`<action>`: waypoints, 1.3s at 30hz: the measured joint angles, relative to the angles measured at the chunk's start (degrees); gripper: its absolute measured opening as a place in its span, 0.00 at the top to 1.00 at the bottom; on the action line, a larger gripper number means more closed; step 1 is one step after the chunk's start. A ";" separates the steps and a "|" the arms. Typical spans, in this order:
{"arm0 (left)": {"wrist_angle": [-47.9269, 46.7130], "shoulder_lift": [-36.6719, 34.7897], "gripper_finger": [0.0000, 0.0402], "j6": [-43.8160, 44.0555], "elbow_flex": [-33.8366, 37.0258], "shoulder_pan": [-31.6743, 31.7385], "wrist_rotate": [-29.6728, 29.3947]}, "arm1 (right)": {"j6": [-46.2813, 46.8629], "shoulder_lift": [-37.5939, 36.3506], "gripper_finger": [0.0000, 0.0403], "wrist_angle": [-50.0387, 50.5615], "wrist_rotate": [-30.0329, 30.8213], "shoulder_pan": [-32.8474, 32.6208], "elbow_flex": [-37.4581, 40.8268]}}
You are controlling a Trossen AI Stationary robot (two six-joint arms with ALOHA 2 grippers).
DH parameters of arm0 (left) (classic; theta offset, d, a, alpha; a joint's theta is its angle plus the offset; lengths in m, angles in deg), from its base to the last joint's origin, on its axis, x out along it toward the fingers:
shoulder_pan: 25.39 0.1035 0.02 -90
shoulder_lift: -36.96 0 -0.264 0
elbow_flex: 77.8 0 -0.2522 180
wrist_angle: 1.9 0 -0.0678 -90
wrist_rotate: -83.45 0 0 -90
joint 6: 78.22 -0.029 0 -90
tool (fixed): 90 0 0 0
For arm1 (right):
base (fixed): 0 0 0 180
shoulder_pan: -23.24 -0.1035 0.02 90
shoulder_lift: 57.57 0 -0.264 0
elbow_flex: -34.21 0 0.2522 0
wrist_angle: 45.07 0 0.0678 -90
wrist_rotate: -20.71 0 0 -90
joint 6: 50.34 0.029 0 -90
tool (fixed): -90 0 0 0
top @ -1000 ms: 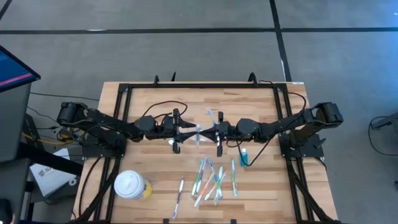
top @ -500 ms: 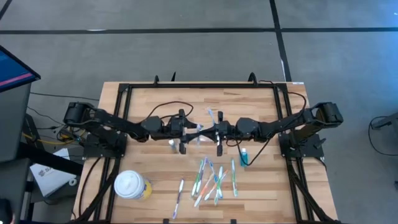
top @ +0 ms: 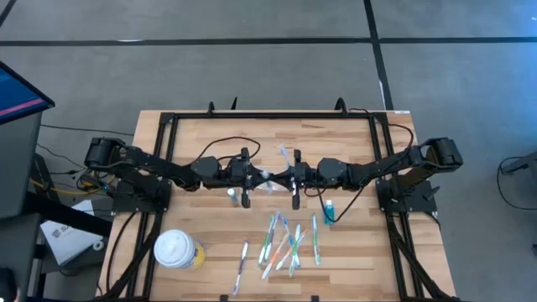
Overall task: Pick & Place toothbrushing station
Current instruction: Put the blue toothbrush into the transparent organizer
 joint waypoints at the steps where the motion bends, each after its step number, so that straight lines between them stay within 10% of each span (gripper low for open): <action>1: 0.18 -0.08 0.98 -0.04 0.00 0.06 0.00 | -0.02 0.00 1.00 0.27 0.00 0.03 0.00; 18: -2.50 -8.81 0.99 0.22 5.92 3.51 -0.08 | -1.52 -1.62 0.70 7.33 1.84 3.63 -0.02; 39: -1.72 -6.70 0.98 3.39 7.96 9.00 -0.09 | -1.76 -9.73 0.68 12.86 1.75 -0.80 0.04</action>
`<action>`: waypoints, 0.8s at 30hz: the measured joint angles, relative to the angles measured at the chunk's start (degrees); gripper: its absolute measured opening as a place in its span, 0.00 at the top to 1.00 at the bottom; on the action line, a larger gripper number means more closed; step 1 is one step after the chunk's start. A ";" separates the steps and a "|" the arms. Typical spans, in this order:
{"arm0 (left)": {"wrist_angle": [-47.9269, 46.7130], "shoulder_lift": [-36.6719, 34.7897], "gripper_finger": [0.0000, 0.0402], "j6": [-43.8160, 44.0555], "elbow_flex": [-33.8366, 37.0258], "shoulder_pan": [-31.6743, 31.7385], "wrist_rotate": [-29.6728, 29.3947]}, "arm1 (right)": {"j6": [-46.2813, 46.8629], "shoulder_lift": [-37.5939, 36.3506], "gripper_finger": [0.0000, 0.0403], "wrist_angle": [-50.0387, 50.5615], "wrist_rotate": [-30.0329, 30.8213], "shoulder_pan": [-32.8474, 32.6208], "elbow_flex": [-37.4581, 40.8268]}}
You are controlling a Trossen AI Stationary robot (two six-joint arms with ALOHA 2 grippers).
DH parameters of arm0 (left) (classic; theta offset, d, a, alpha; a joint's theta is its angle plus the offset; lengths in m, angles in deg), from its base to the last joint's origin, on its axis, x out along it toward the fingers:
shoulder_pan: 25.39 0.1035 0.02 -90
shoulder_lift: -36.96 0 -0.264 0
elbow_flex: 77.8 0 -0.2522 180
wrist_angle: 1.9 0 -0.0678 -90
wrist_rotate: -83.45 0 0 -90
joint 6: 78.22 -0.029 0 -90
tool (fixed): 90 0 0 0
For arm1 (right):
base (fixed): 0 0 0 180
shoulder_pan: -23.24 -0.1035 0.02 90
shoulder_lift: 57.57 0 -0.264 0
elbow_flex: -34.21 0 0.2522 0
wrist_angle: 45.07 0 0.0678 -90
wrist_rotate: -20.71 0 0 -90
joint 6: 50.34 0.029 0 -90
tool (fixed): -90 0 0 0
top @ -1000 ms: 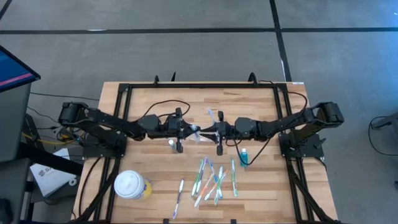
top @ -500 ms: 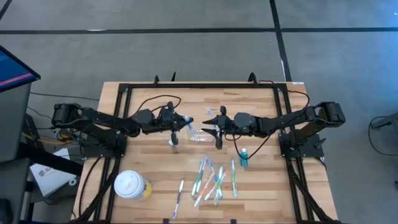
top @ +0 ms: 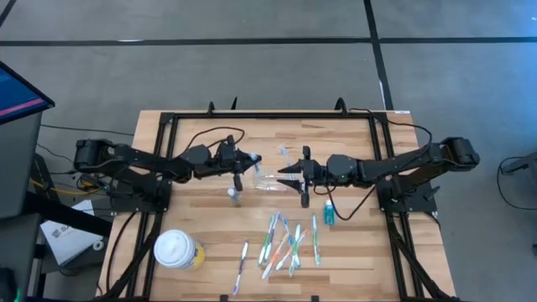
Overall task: Pick & Place toothbrushing station
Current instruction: Put the blue toothbrush into the transparent organizer
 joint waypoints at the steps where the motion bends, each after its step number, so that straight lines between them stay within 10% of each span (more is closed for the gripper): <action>1: 0.56 0.90 0.98 0.02 0.00 0.18 0.00 | -0.19 -0.02 0.68 -0.07 0.00 -0.14 0.00; 24: 5.33 13.57 0.98 2.92 -0.02 2.48 0.04 | -0.28 -0.02 0.68 0.13 0.00 -0.12 0.00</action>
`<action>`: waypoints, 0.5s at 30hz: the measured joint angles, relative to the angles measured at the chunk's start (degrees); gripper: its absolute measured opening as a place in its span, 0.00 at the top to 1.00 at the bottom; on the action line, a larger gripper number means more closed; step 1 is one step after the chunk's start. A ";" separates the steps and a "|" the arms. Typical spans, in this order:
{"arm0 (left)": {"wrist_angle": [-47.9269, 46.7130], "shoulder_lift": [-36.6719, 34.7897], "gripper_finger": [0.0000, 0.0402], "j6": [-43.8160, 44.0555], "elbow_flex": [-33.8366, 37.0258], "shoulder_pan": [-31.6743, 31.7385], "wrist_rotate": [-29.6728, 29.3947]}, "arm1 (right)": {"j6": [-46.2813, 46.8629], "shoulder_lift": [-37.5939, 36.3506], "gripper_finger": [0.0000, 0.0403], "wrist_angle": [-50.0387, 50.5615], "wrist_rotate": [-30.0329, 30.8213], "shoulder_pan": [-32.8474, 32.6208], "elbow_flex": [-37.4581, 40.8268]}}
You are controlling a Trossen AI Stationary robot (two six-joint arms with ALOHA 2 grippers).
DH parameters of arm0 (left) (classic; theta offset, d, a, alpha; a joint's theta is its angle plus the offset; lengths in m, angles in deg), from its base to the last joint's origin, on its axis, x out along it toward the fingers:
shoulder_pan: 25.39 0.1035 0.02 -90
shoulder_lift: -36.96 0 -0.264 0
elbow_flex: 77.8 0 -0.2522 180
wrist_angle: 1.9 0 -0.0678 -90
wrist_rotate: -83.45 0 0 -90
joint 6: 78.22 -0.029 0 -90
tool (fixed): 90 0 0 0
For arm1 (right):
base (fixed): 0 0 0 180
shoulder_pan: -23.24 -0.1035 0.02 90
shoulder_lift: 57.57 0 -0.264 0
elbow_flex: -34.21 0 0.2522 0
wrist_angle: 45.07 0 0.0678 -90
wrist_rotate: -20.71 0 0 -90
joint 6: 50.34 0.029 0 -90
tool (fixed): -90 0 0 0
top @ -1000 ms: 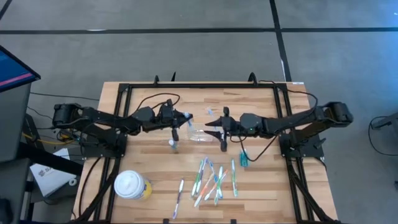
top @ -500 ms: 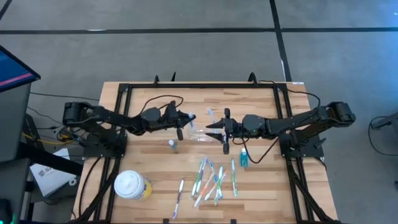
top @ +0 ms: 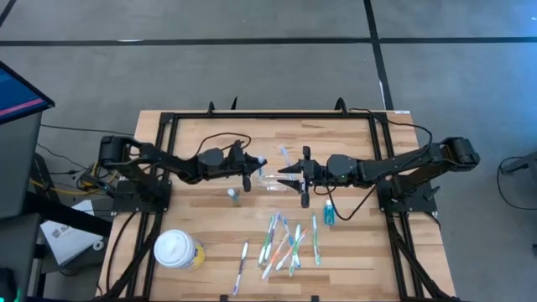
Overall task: Pick & Place toothbrushing station
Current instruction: Put the blue toothbrush into the transparent organizer
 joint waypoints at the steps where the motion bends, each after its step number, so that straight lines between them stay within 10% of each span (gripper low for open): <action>1: 0.00 0.00 0.97 0.02 0.00 0.00 0.00 | -0.01 0.00 0.68 0.13 0.00 0.00 0.00; 15: 0.07 -0.02 0.87 0.07 0.00 0.00 -0.06 | -0.08 0.00 0.68 0.75 0.00 0.02 -0.02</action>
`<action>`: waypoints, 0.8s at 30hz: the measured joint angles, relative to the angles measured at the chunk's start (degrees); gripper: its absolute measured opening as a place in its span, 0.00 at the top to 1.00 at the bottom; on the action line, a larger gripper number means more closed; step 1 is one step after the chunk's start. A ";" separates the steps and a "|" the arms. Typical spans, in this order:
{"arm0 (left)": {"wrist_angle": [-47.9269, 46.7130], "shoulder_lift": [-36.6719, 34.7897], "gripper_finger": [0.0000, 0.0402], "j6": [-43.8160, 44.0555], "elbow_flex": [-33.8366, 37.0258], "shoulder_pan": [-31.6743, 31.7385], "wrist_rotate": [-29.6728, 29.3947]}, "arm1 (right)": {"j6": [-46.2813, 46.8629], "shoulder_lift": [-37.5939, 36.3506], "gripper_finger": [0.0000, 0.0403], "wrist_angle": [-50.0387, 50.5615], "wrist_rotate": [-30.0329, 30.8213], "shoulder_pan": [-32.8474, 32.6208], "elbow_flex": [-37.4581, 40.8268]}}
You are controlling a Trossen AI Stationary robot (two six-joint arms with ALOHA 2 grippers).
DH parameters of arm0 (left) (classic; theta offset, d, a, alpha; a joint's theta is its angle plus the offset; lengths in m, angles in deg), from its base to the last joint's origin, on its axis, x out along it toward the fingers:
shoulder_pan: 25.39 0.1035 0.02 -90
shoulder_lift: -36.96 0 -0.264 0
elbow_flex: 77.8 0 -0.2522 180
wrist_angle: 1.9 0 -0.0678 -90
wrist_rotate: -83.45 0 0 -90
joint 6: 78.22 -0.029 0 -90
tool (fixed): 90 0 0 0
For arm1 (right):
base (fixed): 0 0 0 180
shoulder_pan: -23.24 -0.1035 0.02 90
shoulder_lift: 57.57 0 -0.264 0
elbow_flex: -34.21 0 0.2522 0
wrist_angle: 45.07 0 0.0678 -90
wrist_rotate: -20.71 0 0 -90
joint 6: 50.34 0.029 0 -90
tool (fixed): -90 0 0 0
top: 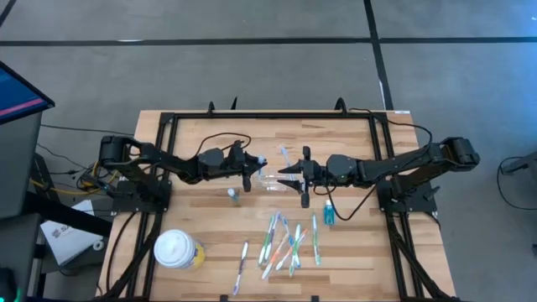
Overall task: Pick & Place toothbrushing station
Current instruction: Put the blue toothbrush into the transparent organizer
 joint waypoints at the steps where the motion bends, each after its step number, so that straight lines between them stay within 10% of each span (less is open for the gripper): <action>1: 0.00 0.00 0.87 0.04 0.00 0.00 -0.32 | 0.01 0.00 0.68 0.02 0.00 0.00 0.00; 24: -0.79 -1.79 0.54 1.18 0.11 0.11 -5.19 | 0.10 0.00 0.68 0.31 0.00 -0.04 -0.02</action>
